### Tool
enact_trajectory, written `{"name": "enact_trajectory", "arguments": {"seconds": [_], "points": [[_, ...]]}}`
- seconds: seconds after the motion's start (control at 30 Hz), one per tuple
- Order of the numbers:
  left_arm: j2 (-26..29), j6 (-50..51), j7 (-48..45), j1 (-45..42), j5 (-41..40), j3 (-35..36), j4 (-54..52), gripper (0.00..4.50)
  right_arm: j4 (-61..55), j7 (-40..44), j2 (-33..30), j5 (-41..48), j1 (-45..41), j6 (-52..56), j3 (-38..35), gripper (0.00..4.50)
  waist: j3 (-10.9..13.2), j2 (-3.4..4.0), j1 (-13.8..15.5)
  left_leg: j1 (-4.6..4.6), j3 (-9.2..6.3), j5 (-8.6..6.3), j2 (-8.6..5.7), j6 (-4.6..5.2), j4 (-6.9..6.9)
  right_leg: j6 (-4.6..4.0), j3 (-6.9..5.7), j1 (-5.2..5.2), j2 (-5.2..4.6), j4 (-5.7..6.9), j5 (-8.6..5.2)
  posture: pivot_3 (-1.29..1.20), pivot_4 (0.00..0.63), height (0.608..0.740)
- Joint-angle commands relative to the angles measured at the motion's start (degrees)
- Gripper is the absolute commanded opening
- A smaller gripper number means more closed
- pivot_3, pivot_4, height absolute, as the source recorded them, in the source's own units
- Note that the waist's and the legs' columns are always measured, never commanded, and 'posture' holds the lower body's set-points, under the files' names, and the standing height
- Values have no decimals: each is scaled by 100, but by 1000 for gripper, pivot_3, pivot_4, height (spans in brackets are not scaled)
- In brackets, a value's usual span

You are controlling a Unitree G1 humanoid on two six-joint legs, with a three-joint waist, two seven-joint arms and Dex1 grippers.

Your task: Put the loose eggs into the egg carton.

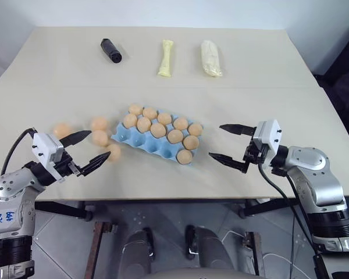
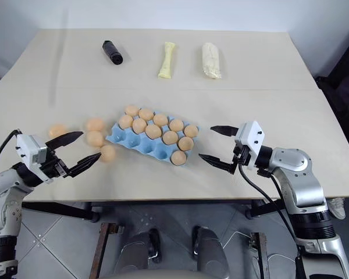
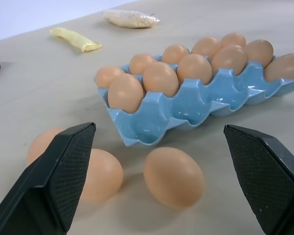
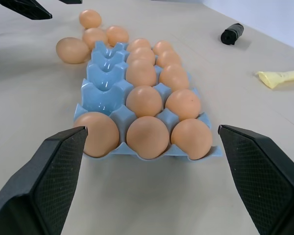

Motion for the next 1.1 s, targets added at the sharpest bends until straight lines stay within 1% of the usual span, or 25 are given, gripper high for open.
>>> {"name": "enact_trajectory", "arguments": {"seconds": [0.03, 0.07, 0.13, 0.27, 0.4, 0.53, 0.57, 0.6, 0.67, 0.73, 0.77, 0.8, 0.83, 0.97, 1.1], "points": [[65, -214, 174, 147, 234, 87, -177, 4469, -64, 57, 67, 97, -89, -136, -90, 4500, 0, 0, -5, 0, 0, 0, 0, 0, 0, 0, 0, 0, 0, 0, 0, 0, 150, 740], [70, -262, 218, 186, 287, 108, -188, 4469, -47, 76, 89, 103, -105, -153, -81, 4500, 0, 0, -9, 0, 0, 0, 0, 0, 0, 0, 0, 0, 0, 0, 0, 0, 150, 740], [48, 18, 195, 271, -90, 320, -277, 4469, -33, 178, 149, 145, -153, -203, -39, 4500, 0, 0, -6, 0, 1, 0, 1, 0, 0, 0, 0, -1, 1, 0, 0, 0, 150, 740], [299, 132, -120, 765, -379, 863, -209, 4469, -343, 408, 377, 382, -226, -234, 104, 4500, 0, 0, -34, 0, 1, 0, 4, 0, 0, 0, 0, -1, 2, 2, 0, 0, 150, 740], [630, -146, -597, 1291, -161, 1038, 138, 4469, -799, 536, 528, 549, -218, -190, 281, 4500, 1, 2, -27, 0, 0, -2, 5, -4, -3, -6, -1, -6, 2, 1, -3, 0, 150, 740], [749, -256, -604, 1331, -23, 1020, 374, 4469, -946, 672, 537, 381, -186, -339, 523, 4500, 3, 5, 7, 0, -7, -5, 6, -6, -3, -20, -3, -8, -1, -14, -11, 0, 150, 740], [753, -115, -622, 1338, -80, 972, 305, 4469, -953, 711, 513, 330, -160, -376, 575, 4500, 3, 6, 12, 0, -11, -5, 10, -7, -5, -45, -1, -22, -1, -32, -20, 0, 150, 740], [720, -72, -620, 1314, -83, 873, 204, 4469, -948, 717, 504, 309, -131, -398, 590, 4500, 3, 5, 11, -7, -11, -6, 11, -6, -10, -90, 0, -20, 0, -49, -39, 0, 150, 740], [666, 59, -605, 1256, -101, 699, 39, 4469, -926, 715, 499, 278, -86, -430, 593, 4500, 1, 3, 11, -29, -2, -6, 11, -5, -20, -82, 2, 0, -1, -72, -28, 0, 150, 740], [569, 161, -434, 1085, -48, 492, -123, 4469, -875, 705, 477, 215, -41, -486, 562, 4500, 1, 3, 17, -42, 4, -10, 6, 3, -20, -75, 3, -11, -9, -74, -24, 0, 150, 740], [525, 248, -338, 959, -18, 346, -213, 4469, -851, 678, 465, 187, -17, -498, 535, 4500, 1, 2, 14, -46, 3, -11, 3, 5, -20, -54, 2, -14, -11, -70, -12, 0, 150, 740], [430, 352, -234, 763, -47, 179, -316, 4469, -823, 646, 450, 161, 15, -505, 500, 4500, 1, 3, 18, -48, 6, -13, 2, 8, -19, -5, 0, -19, -11, -66, 15, 0, 150, 740], [357, 397, -159, 597, -15, 25, -374, 4469, -803, 615, 441, 140, 41, -515, 476, 4500, 1, 2, 21, -52, 7, -13, 3, 8, -20, 7, -6, -24, -12, -65, 22, 0, 150, 740], [164, 429, 103, 214, 278, -406, -353, 4469, -792, 496, 461, 87, 99, -517, 459, 4500, 0, 0, -9, -60, 20, -14, 5, 8, 8, 6, -29, -51, -10, -13, 20, 0, 150, 740], [-10, 328, 396, -90, 719, -793, 34, 4469, -858, 375, 505, 68, 151, -496, 482, 4500, 0, 0, -23, -46, 38, -5, -2, -1, 27, -4, -30, -61, -2, 23, 15, 0, 150, 740]]}}
